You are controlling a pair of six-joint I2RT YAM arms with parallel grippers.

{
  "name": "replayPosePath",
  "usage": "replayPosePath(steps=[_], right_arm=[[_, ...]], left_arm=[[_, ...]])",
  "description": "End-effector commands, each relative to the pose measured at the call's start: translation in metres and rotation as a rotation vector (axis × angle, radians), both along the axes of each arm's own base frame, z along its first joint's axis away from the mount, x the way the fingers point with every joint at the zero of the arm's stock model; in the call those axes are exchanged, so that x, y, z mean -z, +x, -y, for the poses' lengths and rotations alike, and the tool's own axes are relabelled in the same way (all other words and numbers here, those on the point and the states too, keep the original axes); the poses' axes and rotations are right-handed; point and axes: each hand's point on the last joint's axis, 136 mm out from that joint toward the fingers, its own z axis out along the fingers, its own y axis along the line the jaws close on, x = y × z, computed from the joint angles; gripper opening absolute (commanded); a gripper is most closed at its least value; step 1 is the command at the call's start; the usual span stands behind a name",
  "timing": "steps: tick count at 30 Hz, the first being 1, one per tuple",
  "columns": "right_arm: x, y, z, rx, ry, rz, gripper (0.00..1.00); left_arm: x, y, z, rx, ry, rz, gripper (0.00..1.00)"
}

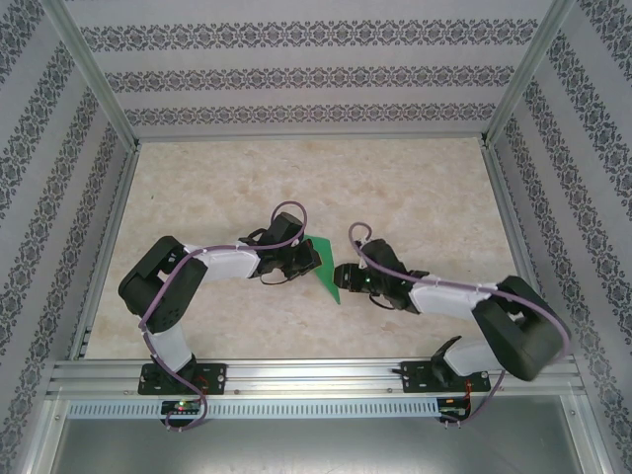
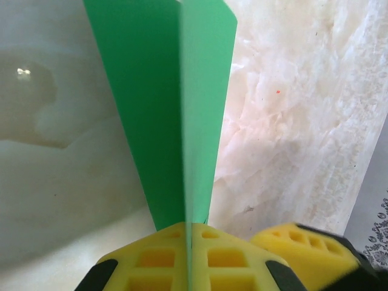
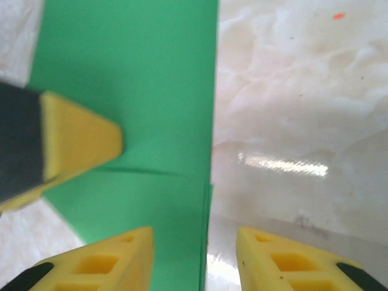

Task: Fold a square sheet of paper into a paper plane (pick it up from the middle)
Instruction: Fold the wing for the fifth time at the center of the table.

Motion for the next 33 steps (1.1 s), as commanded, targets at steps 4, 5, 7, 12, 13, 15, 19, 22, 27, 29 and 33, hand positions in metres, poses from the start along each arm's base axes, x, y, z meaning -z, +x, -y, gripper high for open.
replayPosePath(steps=[4, 5, 7, 12, 13, 15, 19, 22, 27, 29, 33], right_arm=[[-0.03, -0.001, -0.005, -0.095, -0.257, 0.438, 0.42], [-0.031, -0.005, -0.01, -0.134, -0.296, 0.488, 0.42], [-0.031, -0.01, -0.02, -0.195, -0.345, 0.551, 0.42], [-0.02, -0.02, -0.044, -0.337, -0.439, 0.608, 0.43], [-0.019, -0.022, -0.047, -0.353, -0.451, 0.62, 0.43], [-0.017, -0.023, -0.05, -0.355, -0.475, 0.644, 0.43], [-0.014, -0.017, -0.043, -0.307, -0.568, 0.687, 0.43], [-0.01, -0.015, -0.043, -0.313, -0.603, 0.697, 0.39], [-0.005, -0.012, -0.047, -0.329, -0.624, 0.697, 0.31], [-0.004, -0.011, -0.048, -0.325, -0.631, 0.698, 0.29], [0.001, -0.007, -0.047, -0.316, -0.661, 0.695, 0.25]], left_arm=[[-0.005, 0.001, 0.005, 0.022, 0.012, 0.013, 0.05], [-0.005, 0.001, 0.005, 0.025, 0.013, 0.015, 0.05], [-0.006, 0.001, 0.006, 0.025, 0.014, 0.015, 0.05], [-0.007, 0.002, 0.006, 0.028, 0.013, 0.018, 0.05], [-0.006, 0.002, 0.006, 0.031, 0.014, 0.015, 0.05], [-0.005, 0.001, 0.006, 0.031, 0.018, 0.011, 0.05], [-0.005, 0.001, 0.006, 0.031, 0.015, 0.011, 0.05], [-0.005, 0.0, 0.006, 0.032, 0.016, 0.009, 0.05], [-0.005, 0.001, 0.007, 0.036, 0.014, 0.009, 0.05], [-0.004, 0.001, 0.008, 0.038, 0.012, 0.006, 0.05], [-0.004, 0.001, 0.008, 0.038, 0.01, 0.002, 0.05]])
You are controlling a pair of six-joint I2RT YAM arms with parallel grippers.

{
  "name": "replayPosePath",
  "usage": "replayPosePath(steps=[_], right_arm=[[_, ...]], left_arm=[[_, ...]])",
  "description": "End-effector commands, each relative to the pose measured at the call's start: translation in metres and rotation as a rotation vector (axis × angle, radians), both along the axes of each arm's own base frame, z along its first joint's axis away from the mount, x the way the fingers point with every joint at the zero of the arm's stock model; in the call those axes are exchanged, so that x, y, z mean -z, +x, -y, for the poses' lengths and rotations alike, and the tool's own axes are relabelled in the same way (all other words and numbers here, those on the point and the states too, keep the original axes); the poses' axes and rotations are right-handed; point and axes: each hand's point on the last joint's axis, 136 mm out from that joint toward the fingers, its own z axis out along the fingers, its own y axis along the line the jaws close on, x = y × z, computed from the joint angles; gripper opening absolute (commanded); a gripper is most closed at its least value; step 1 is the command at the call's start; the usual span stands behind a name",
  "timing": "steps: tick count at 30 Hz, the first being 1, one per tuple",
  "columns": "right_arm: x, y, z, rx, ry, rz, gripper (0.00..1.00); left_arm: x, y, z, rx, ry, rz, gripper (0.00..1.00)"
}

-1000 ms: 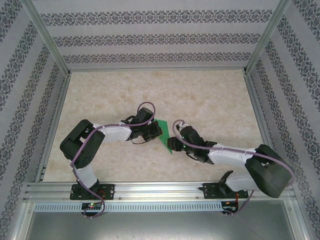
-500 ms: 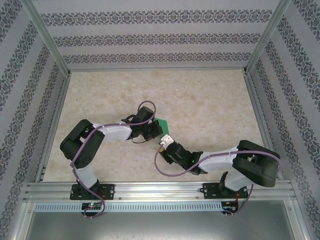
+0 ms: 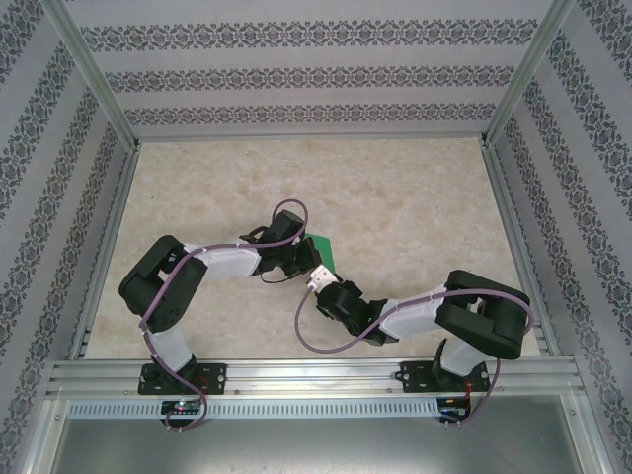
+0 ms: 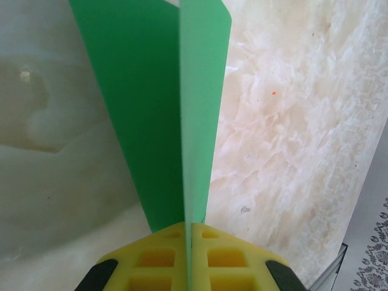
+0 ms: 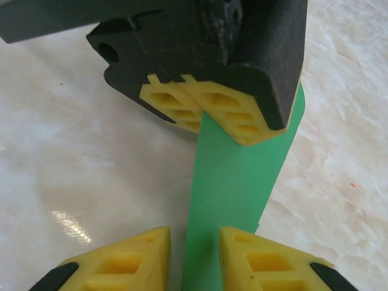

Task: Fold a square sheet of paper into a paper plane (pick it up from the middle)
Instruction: Fold the wing for the fifth time at the center of the table.

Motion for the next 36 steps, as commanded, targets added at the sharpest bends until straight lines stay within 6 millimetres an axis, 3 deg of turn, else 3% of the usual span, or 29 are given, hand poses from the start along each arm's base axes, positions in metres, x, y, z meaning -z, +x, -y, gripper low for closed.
replayPosePath(steps=[1, 17, 19, 23, 26, 31, 36], right_arm=[[-0.008, 0.008, -0.006, 0.022, 0.008, 0.048, 0.24], [-0.002, 0.008, -0.007, 0.031, 0.01, 0.035, 0.05], [-0.001, 0.007, -0.007, 0.033, 0.019, 0.027, 0.0], [0.001, 0.006, -0.009, 0.04, 0.105, -0.044, 0.0], [0.001, 0.005, -0.011, 0.039, 0.205, -0.131, 0.0], [0.005, 0.009, -0.012, 0.058, 0.375, -0.278, 0.0], [0.005, 0.014, -0.015, 0.085, 0.531, -0.386, 0.0]], left_arm=[[-0.002, -0.001, 0.007, 0.031, 0.001, 0.002, 0.05], [-0.002, -0.002, 0.004, 0.023, 0.018, -0.003, 0.08], [-0.002, -0.001, 0.0, 0.016, 0.039, 0.001, 0.14], [-0.012, 0.003, -0.007, -0.001, 0.051, 0.029, 0.28], [-0.022, 0.006, -0.012, -0.016, 0.041, 0.049, 0.33], [-0.046, 0.014, -0.027, -0.067, 0.027, 0.103, 0.5], [-0.067, 0.017, -0.048, -0.125, 0.045, 0.165, 0.57]])
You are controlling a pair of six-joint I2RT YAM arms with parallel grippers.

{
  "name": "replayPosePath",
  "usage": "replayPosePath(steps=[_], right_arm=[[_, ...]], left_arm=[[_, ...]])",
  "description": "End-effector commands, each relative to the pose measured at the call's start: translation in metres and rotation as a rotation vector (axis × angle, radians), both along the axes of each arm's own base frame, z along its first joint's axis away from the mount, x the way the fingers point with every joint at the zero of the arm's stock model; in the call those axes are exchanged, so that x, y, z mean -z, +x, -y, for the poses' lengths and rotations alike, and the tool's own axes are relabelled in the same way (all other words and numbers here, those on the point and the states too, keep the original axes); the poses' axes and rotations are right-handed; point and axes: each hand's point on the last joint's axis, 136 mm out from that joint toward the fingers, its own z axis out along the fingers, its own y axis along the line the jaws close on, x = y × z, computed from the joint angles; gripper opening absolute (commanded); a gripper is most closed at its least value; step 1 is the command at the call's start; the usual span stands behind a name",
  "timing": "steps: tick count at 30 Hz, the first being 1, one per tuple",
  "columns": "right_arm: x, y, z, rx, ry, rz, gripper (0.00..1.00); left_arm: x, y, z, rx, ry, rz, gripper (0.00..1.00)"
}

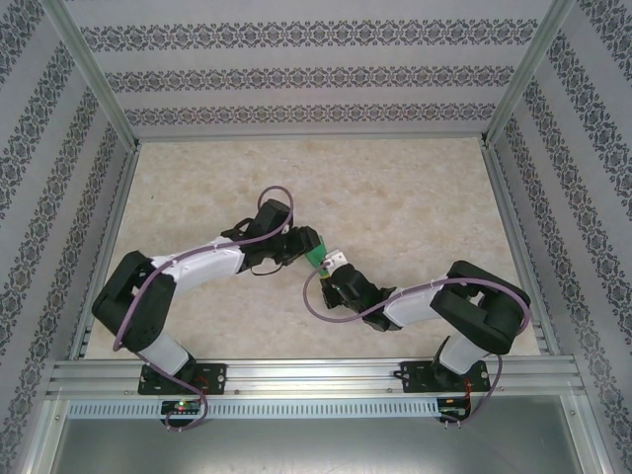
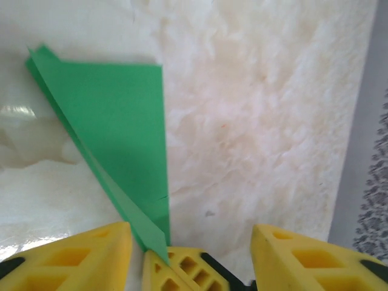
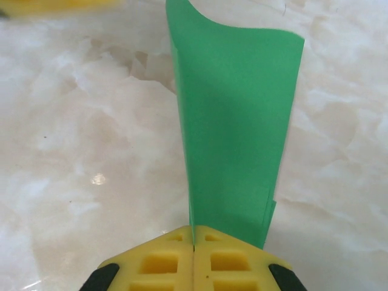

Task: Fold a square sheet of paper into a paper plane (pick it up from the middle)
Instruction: Fold the wing for the fifth time at the center of the table.

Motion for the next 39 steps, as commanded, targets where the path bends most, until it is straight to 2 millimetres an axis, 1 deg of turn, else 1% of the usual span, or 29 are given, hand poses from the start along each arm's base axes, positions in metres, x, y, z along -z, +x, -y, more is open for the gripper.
replayPosePath(steps=[1, 5, 9, 14, 18, 22, 27, 31, 34, 39], right_arm=[[-0.004, -0.004, -0.016, -0.006, 0.203, -0.122, 0.0], [-0.002, 0.003, -0.017, 0.027, 0.327, -0.223, 0.0], [0.002, 0.008, -0.015, 0.062, 0.42, -0.322, 0.0], [0.007, 0.01, -0.008, 0.111, 0.505, -0.442, 0.0], [0.001, 0.014, -0.008, 0.112, 0.588, -0.514, 0.0], [-0.003, 0.018, -0.008, 0.126, 0.632, -0.568, 0.0], [0.008, 0.019, -0.007, 0.167, 0.667, -0.668, 0.0], [0.017, 0.019, -0.001, 0.221, 0.704, -0.719, 0.0], [0.016, 0.019, -0.003, 0.224, 0.743, -0.742, 0.0], [0.019, 0.019, -0.001, 0.243, 0.749, -0.759, 0.0]], left_arm=[[-0.006, 0.0, -0.021, -0.05, 0.045, 0.032, 0.57], [-0.009, -0.002, -0.025, -0.049, 0.052, 0.044, 0.58], [-0.005, -0.005, -0.023, -0.037, 0.043, 0.039, 0.56], [0.001, -0.004, -0.016, -0.012, 0.018, 0.031, 0.49], [0.006, -0.002, -0.007, 0.014, -0.004, 0.022, 0.48], [0.012, 0.0, 0.001, 0.034, -0.024, 0.009, 0.47], [0.019, 0.005, 0.012, 0.052, -0.065, 0.001, 0.39], [0.026, 0.009, 0.023, 0.078, -0.097, -0.008, 0.37], [0.031, 0.011, 0.028, 0.09, -0.106, -0.009, 0.37], [0.031, 0.018, 0.039, 0.112, -0.144, 0.021, 0.38]])
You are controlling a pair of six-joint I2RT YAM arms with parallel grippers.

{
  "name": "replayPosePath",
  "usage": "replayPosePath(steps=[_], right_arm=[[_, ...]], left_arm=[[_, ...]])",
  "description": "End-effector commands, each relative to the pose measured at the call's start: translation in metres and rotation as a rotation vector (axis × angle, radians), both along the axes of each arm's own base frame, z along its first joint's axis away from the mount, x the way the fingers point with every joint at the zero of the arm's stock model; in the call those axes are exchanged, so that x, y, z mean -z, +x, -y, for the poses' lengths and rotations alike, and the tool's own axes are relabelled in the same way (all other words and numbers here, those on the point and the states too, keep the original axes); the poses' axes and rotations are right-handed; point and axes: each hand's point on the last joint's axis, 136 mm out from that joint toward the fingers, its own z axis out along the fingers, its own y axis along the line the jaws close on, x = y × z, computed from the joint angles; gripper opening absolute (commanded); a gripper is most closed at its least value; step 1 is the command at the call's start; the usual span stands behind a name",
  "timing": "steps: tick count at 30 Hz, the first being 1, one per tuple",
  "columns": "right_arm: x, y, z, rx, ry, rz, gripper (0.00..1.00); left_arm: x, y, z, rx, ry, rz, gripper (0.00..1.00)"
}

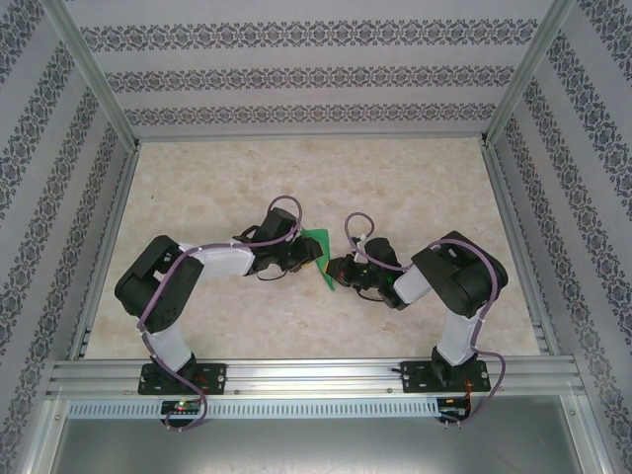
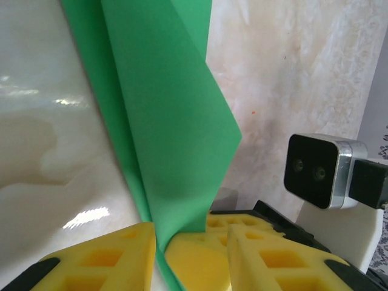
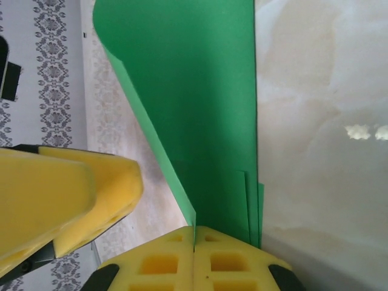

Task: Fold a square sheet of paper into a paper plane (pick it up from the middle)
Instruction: Fold the wing for the fifth time at the center of the table.

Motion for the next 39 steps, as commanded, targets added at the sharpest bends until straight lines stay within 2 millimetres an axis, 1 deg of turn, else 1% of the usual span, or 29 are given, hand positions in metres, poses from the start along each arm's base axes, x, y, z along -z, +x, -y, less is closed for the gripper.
replayPosePath(steps=[1, 8, 12, 15, 17, 19, 21, 25, 29, 33, 36, 39], right_arm=[[0.019, -0.008, 0.001, 0.011, -0.026, -0.068, 0.0], [0.023, -0.009, 0.004, 0.011, -0.053, -0.08, 0.01], [0.026, -0.01, 0.007, 0.015, -0.077, -0.082, 0.04], [0.025, -0.01, 0.008, 0.015, -0.092, -0.079, 0.07], [0.021, -0.008, 0.007, 0.015, -0.092, -0.064, 0.13], [0.021, -0.011, 0.009, 0.011, -0.114, -0.076, 0.14], [0.019, -0.012, 0.011, 0.016, -0.133, -0.071, 0.18], [0.02, -0.017, 0.021, 0.029, -0.204, -0.078, 0.19], [0.019, -0.021, 0.028, 0.034, -0.246, -0.086, 0.17], [0.012, -0.024, 0.025, 0.02, -0.232, -0.083, 0.15], [0.013, -0.027, 0.026, 0.011, -0.26, -0.088, 0.08], [0.019, -0.032, 0.027, -0.007, -0.296, -0.105, 0.04]], left_arm=[[-0.026, 0.021, 0.018, 0.02, -0.096, 0.102, 0.38], [-0.014, 0.027, 0.026, 0.034, -0.107, 0.095, 0.38], [-0.004, 0.028, 0.029, 0.047, -0.101, 0.078, 0.38], [0.004, 0.025, 0.028, 0.055, -0.087, 0.06, 0.38], [0.008, 0.024, 0.027, 0.061, -0.08, 0.055, 0.38], [0.01, 0.023, 0.027, 0.065, -0.08, 0.056, 0.38], [0.01, 0.024, 0.027, 0.065, -0.075, 0.057, 0.38], [0.014, 0.024, 0.027, 0.071, -0.065, 0.053, 0.38], [0.015, 0.023, 0.027, 0.077, -0.063, 0.053, 0.38], [0.016, 0.023, 0.028, 0.083, -0.057, 0.05, 0.38], [0.018, 0.022, 0.027, 0.086, -0.05, 0.041, 0.37], [0.02, 0.021, 0.027, 0.083, -0.048, 0.037, 0.37]])
